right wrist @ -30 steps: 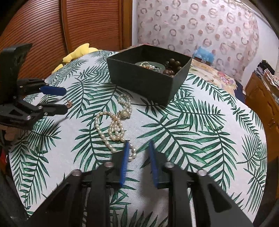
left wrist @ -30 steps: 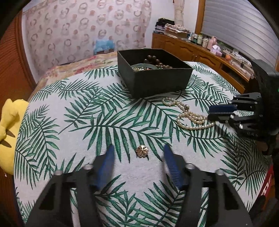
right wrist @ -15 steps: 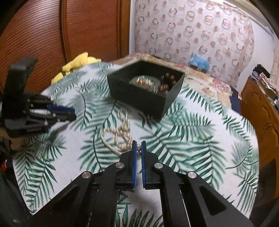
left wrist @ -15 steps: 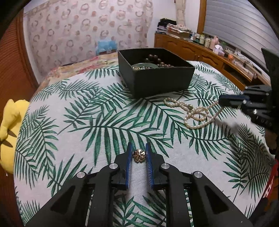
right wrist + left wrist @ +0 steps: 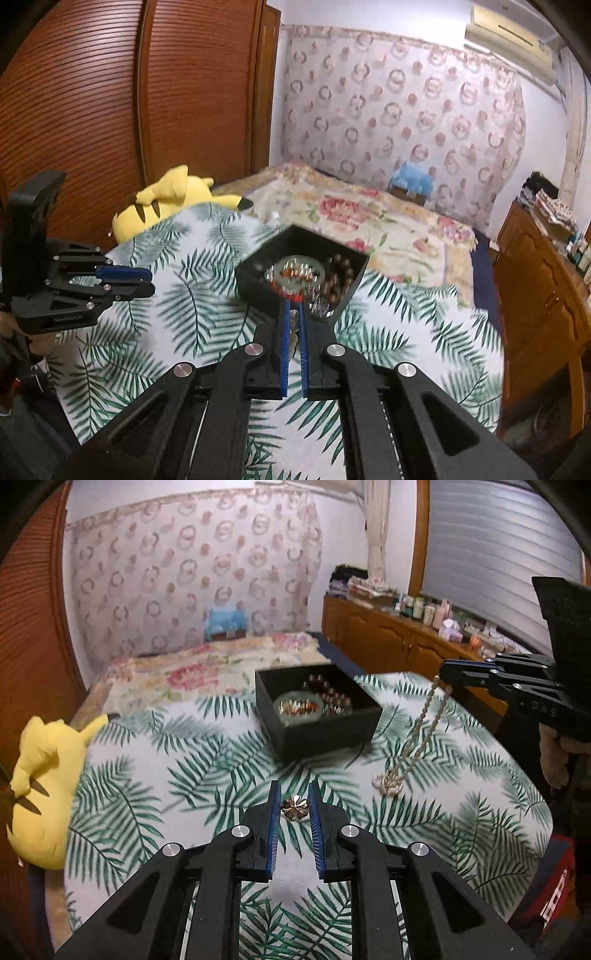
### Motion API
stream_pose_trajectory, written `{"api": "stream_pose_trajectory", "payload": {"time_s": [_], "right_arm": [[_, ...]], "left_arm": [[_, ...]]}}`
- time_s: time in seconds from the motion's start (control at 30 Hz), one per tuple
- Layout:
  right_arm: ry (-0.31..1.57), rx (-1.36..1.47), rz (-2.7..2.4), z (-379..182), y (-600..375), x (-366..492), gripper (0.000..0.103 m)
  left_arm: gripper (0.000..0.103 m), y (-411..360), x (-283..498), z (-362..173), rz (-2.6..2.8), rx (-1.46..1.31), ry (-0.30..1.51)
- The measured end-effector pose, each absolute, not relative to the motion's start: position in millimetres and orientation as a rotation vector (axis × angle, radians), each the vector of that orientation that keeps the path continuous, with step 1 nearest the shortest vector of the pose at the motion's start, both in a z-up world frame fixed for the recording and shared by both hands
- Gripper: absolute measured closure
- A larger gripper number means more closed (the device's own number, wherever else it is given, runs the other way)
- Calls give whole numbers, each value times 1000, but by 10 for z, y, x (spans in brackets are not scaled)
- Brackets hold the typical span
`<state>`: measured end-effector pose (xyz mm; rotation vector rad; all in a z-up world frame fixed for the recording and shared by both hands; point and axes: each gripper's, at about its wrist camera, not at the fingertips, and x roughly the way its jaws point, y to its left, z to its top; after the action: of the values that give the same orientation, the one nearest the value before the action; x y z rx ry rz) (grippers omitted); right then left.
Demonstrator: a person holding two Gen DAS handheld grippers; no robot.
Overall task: Organize jewelry
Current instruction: 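Lift the brooch with the left tool while the right tool carries the pearl necklace over the box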
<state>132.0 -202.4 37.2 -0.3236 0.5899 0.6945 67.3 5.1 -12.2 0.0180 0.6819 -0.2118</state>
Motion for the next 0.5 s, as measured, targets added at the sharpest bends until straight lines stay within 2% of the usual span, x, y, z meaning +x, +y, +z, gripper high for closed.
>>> {"api": "stream_pose_trajectory", "payload": {"time_s": [0.5], "right_arm": [[465,-315,680,1102,-1946,1479,98]], "left_arm": [[89,50,671,167,-222,21,617]]}}
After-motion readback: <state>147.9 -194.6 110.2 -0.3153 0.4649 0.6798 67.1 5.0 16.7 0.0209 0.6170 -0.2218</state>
